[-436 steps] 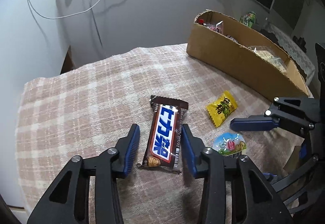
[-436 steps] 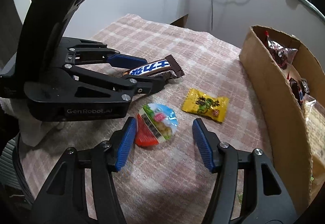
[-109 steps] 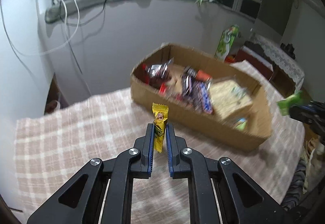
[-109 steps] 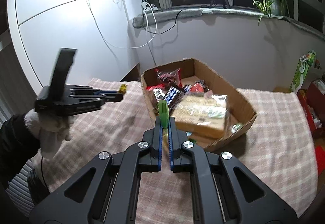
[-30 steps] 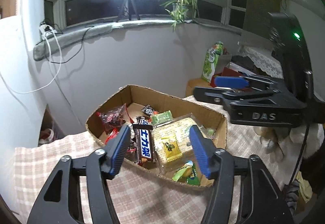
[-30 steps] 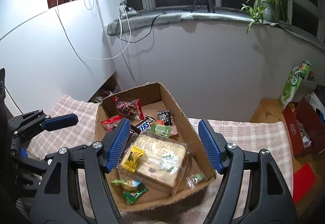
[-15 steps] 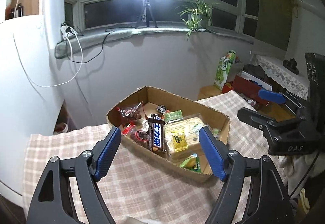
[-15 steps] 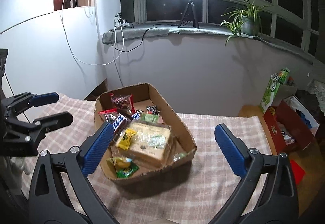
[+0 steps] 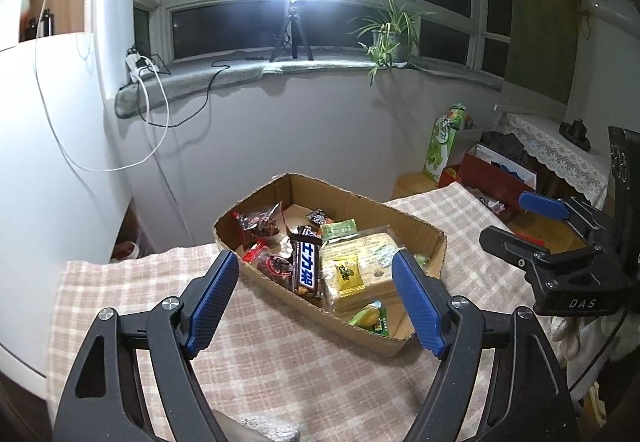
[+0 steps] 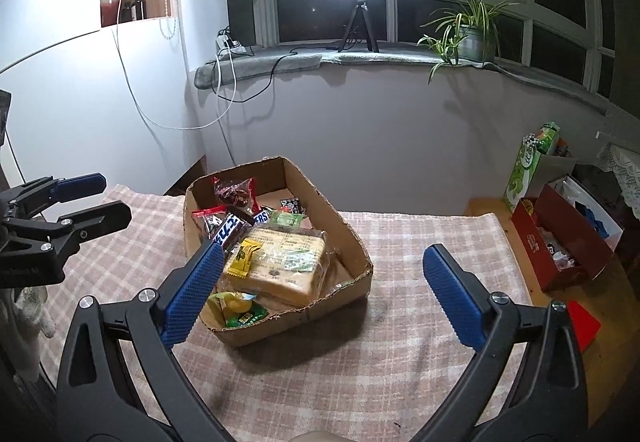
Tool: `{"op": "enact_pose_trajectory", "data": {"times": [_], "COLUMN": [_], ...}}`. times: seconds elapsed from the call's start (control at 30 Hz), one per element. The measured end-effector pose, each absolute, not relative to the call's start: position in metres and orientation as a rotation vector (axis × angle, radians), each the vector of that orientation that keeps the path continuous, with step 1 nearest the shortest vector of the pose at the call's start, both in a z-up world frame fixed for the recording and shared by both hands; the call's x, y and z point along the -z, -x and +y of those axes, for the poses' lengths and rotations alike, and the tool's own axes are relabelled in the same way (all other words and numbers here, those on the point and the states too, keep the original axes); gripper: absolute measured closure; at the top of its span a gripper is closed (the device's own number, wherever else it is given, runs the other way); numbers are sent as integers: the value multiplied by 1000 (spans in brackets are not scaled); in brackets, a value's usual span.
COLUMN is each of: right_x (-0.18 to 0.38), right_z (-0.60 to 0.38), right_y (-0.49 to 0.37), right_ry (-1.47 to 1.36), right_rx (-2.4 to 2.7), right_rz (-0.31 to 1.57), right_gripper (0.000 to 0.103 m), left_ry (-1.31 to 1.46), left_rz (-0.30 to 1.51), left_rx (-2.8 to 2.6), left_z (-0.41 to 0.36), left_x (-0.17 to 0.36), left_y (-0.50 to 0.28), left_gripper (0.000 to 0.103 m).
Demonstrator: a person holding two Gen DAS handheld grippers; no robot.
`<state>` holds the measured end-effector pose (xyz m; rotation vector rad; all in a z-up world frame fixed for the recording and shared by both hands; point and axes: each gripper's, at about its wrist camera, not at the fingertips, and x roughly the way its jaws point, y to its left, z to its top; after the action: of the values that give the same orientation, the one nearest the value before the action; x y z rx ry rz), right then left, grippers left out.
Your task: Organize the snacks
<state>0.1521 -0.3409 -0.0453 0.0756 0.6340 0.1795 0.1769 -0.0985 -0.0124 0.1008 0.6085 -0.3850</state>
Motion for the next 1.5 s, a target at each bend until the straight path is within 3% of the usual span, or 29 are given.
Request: {"op": "enact_pose_trajectory", "data": {"times": [1.5], "right_x": [32], "right_z": [-328], "right_y": [-130], "right_ry": [-46], "right_rx": [-194], "right_rz": [619], "right_gripper": [1], "left_ry": [-99], "left_rz": [583], "left_rx": [385], "left_z": [-95], "left_x": [0], "left_y": [-154], "left_gripper": [24]}}
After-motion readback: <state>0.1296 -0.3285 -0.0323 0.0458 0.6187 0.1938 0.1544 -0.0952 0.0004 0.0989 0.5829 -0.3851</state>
